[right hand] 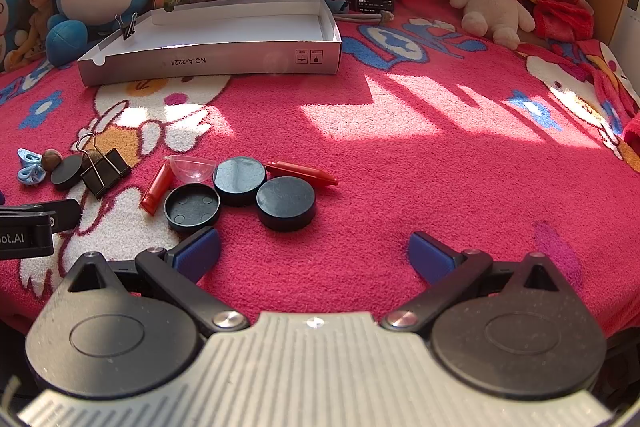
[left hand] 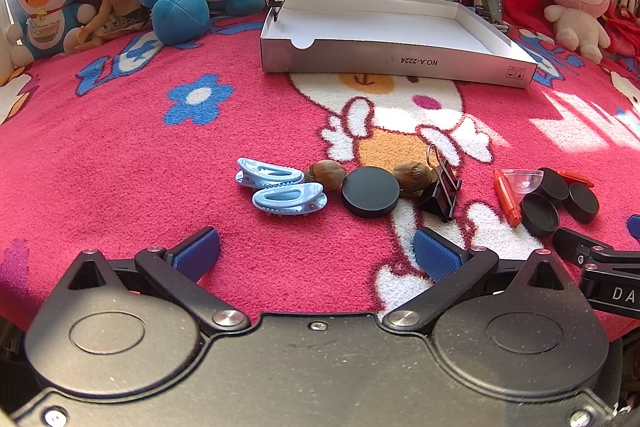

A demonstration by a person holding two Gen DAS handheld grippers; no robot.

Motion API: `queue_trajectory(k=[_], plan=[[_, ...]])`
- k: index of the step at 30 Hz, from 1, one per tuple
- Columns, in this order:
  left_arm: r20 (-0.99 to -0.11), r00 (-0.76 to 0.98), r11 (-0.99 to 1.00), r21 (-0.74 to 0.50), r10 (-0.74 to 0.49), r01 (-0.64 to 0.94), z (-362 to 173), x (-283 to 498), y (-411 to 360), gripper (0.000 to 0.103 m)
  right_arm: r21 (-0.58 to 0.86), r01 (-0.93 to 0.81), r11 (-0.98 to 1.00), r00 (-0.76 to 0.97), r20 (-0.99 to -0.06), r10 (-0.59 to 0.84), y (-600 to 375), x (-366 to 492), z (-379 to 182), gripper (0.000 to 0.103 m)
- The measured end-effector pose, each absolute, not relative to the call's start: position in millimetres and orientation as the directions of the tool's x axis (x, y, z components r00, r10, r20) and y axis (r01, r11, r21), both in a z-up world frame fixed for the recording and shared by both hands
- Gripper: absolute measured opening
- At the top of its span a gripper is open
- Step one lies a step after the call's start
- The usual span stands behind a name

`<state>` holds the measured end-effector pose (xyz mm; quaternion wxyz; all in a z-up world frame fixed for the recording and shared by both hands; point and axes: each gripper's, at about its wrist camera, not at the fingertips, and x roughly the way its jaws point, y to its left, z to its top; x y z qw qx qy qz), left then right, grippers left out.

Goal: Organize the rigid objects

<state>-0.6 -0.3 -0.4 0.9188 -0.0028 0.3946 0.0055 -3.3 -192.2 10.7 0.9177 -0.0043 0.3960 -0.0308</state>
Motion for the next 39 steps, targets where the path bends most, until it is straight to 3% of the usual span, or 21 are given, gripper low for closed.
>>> queue_trajectory(k=[26,39], plan=[[-0.717,0.697,1.0,0.002,0.004,-0.003,0.6,-3.0,-0.8,0.103,-0.032,0.052,0.998,0.687,-0.724,-0.059,-191.0,-3.7,10.5,0.103],[-0.689,0.725,1.0,0.0,-0.004,0.005,-1.5,-8.8,2.9,0.103,-0.023,0.057,0.998,0.735,-0.675,-0.058,-193.2,-15.1,6.9,0.103]])
